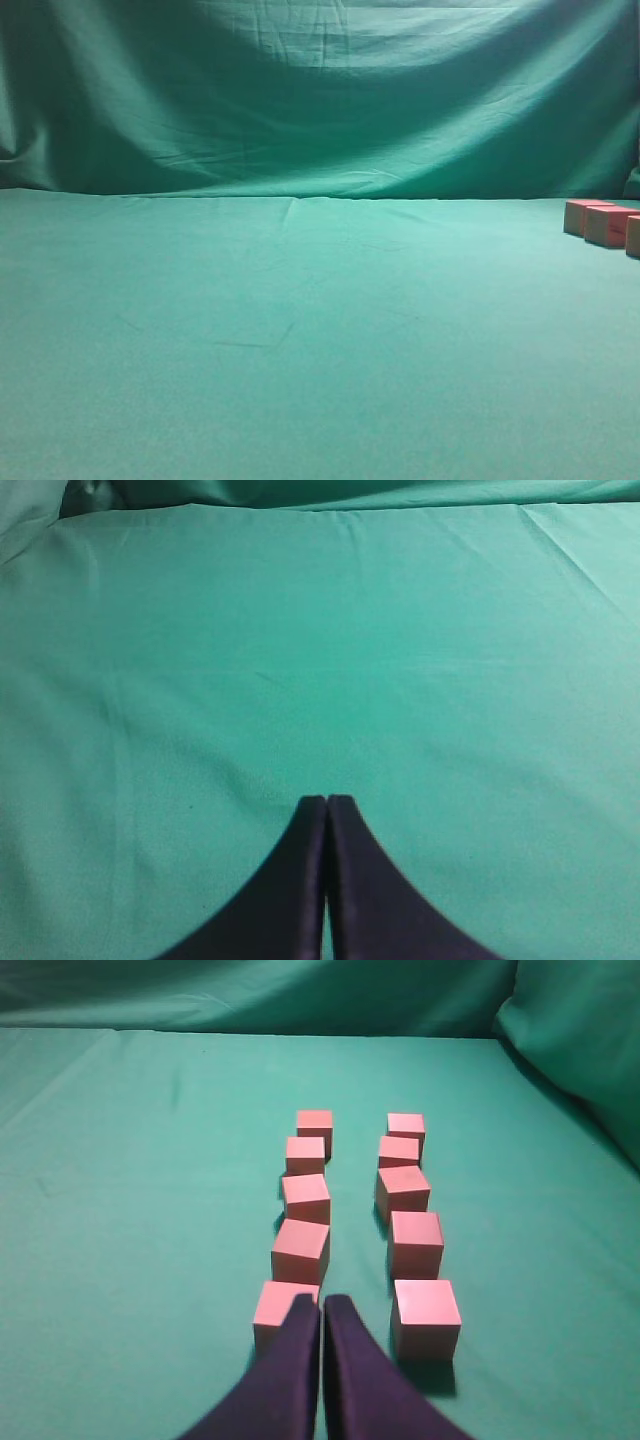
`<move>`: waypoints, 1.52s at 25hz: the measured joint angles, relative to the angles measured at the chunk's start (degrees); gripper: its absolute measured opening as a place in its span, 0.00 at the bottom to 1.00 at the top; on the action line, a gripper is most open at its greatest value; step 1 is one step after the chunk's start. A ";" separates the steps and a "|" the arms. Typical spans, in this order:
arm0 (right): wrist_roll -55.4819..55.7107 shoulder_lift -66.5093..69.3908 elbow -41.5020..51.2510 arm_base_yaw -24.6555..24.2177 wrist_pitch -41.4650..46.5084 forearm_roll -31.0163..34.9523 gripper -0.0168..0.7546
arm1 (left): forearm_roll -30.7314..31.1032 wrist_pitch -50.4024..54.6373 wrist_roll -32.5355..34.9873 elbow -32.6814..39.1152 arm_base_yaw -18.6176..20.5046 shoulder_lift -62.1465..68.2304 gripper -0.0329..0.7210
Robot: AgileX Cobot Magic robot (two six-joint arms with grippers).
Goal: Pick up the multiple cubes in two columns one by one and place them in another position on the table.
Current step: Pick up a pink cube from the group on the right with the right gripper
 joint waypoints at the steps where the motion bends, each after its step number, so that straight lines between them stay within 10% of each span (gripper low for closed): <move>1: 0.00 0.00 0.00 0.00 0.00 0.00 0.02 | 0.00 0.00 0.00 0.00 0.00 0.00 0.04; 38: 0.00 0.00 0.00 0.00 -0.91 3.01 0.02 | 0.00 0.00 0.00 0.00 0.00 0.00 0.04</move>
